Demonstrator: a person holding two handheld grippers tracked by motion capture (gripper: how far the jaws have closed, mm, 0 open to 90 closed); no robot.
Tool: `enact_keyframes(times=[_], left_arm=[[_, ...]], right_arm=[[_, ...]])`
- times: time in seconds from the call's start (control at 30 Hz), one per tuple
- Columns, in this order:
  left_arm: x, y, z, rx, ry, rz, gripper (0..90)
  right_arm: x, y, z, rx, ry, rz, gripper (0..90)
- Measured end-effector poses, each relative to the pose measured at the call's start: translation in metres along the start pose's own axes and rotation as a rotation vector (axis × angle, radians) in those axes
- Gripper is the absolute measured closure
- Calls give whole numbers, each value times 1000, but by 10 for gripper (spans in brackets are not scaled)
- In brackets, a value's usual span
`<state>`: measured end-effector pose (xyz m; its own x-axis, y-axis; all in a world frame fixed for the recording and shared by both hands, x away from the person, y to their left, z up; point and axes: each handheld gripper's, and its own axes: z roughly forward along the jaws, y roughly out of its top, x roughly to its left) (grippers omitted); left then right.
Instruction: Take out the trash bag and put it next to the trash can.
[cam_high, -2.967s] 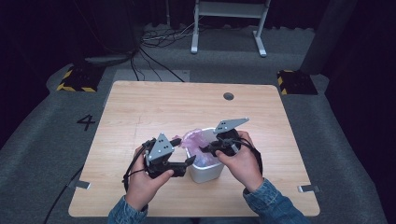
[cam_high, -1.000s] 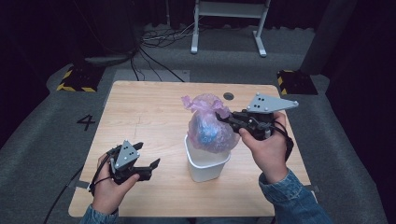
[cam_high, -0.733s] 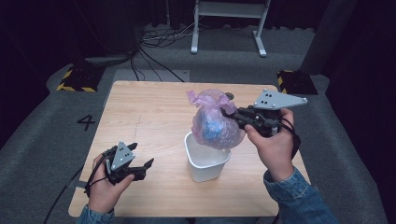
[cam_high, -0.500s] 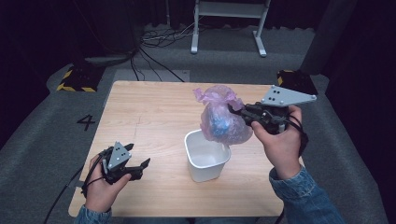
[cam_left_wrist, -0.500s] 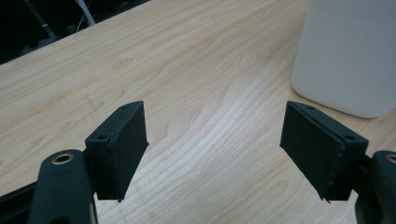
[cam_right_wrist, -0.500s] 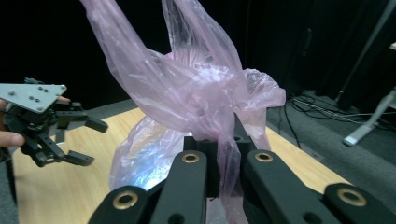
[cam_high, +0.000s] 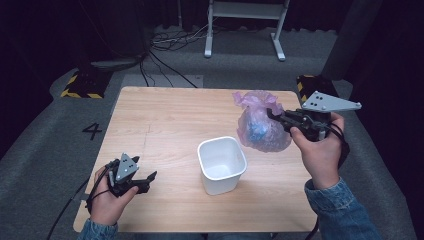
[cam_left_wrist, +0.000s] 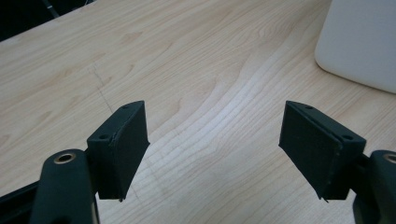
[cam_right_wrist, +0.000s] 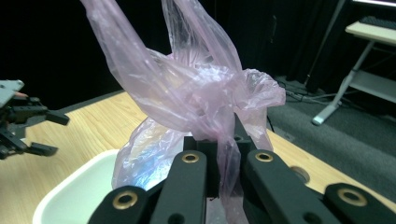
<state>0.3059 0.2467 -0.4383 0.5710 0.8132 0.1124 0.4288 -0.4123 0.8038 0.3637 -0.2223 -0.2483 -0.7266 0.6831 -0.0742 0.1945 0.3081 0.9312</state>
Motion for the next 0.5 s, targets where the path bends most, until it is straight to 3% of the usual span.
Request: enact_keyframes(times=[0.5], left_arm=[[5, -11, 4, 14, 18, -48, 229]], right_arm=[[-31, -49, 7, 62, -47, 66, 885]])
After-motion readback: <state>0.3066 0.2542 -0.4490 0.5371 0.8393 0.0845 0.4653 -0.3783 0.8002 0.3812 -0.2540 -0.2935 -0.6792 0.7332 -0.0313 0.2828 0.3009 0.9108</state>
